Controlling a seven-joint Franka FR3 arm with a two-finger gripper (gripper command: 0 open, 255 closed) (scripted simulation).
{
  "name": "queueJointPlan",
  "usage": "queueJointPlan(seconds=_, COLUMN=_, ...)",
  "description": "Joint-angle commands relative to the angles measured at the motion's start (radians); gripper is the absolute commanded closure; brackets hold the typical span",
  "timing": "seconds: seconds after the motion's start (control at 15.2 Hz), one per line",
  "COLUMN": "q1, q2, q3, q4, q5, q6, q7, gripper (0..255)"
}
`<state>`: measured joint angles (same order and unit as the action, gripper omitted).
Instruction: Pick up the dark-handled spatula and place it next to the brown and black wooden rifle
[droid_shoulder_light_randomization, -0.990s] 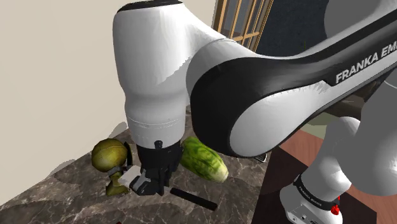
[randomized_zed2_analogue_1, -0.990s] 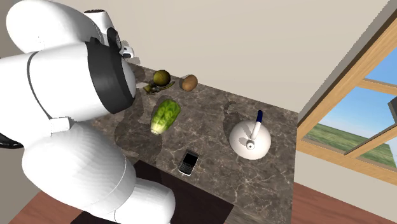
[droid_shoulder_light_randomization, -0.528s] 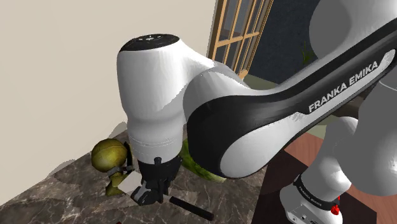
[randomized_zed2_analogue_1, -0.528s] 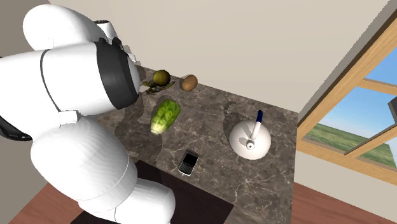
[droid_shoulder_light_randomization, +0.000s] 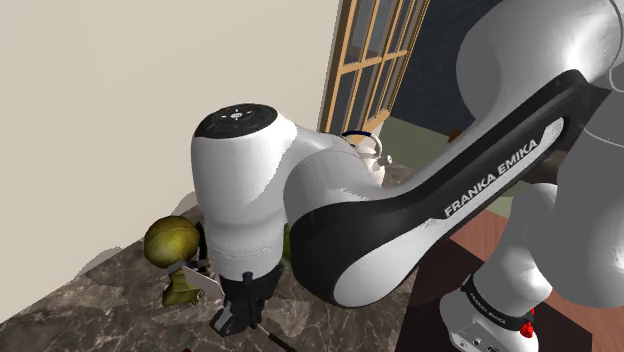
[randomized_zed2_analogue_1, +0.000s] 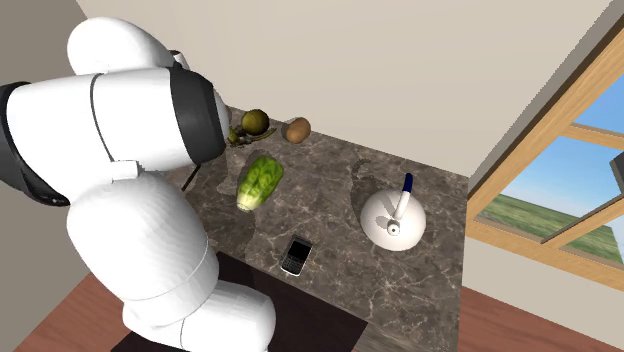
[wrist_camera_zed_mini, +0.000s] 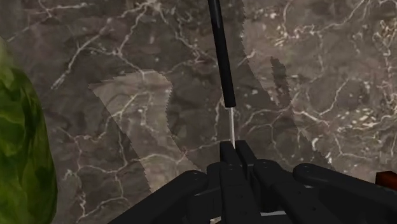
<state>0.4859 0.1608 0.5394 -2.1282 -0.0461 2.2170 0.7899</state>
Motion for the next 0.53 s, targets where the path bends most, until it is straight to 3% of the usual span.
queueJointPlan(seconds=0.0, q1=0.003, q2=0.016, q3=-0.003, q4=-0.010, q5=-0.011, q6=0.025, q7=0.007, gripper=255)
queueJointPlan(seconds=0.46, q1=0.016, q2=0.084, q3=-0.017, q4=-0.036, q5=-0.058, q6=0.108, q7=0.037, gripper=255)
